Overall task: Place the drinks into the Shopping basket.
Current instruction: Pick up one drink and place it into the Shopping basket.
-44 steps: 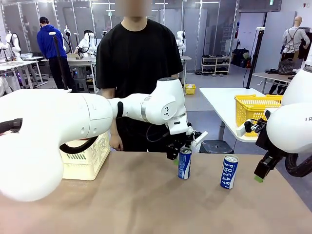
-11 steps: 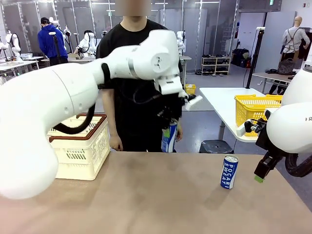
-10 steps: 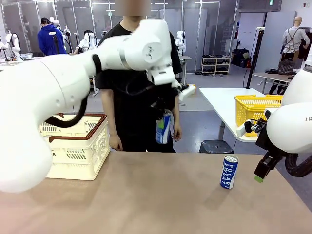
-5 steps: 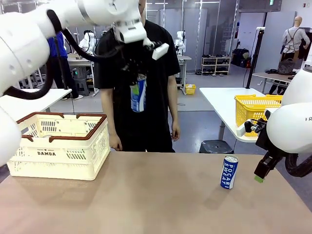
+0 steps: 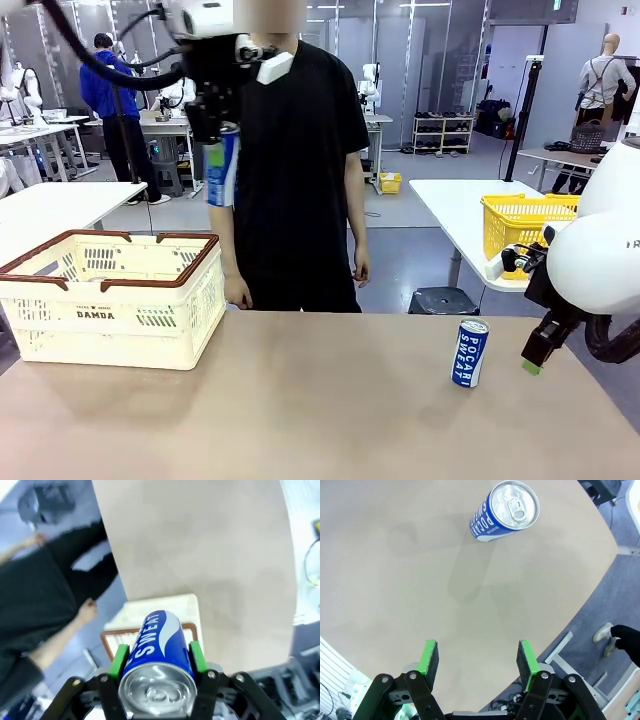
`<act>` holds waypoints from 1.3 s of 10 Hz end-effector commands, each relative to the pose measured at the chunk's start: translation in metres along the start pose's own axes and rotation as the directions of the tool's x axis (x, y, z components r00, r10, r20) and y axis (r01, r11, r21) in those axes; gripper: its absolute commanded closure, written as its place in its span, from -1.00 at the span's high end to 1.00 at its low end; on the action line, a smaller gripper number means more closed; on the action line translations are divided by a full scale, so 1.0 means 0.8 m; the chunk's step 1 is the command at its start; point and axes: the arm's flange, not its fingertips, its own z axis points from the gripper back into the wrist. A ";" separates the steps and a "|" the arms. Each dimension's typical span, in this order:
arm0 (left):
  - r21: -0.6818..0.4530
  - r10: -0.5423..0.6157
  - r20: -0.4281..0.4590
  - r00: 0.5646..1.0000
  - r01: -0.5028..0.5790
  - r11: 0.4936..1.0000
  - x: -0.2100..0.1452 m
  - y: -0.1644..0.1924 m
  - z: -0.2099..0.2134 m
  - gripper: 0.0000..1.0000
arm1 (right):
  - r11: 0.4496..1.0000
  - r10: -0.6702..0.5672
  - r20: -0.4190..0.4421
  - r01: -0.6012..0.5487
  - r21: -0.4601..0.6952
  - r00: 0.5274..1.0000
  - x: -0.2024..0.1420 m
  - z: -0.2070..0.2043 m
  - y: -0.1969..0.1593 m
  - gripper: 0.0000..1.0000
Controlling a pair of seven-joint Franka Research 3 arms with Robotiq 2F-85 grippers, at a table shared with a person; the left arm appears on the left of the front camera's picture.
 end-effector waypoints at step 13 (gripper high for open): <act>0.231 0.286 0.122 0.950 -0.308 0.923 -0.193 -0.221 -0.187 -0.99 | 1.000 -0.004 0.002 0.004 0.002 1.000 -0.002 0.000 -0.001 0.58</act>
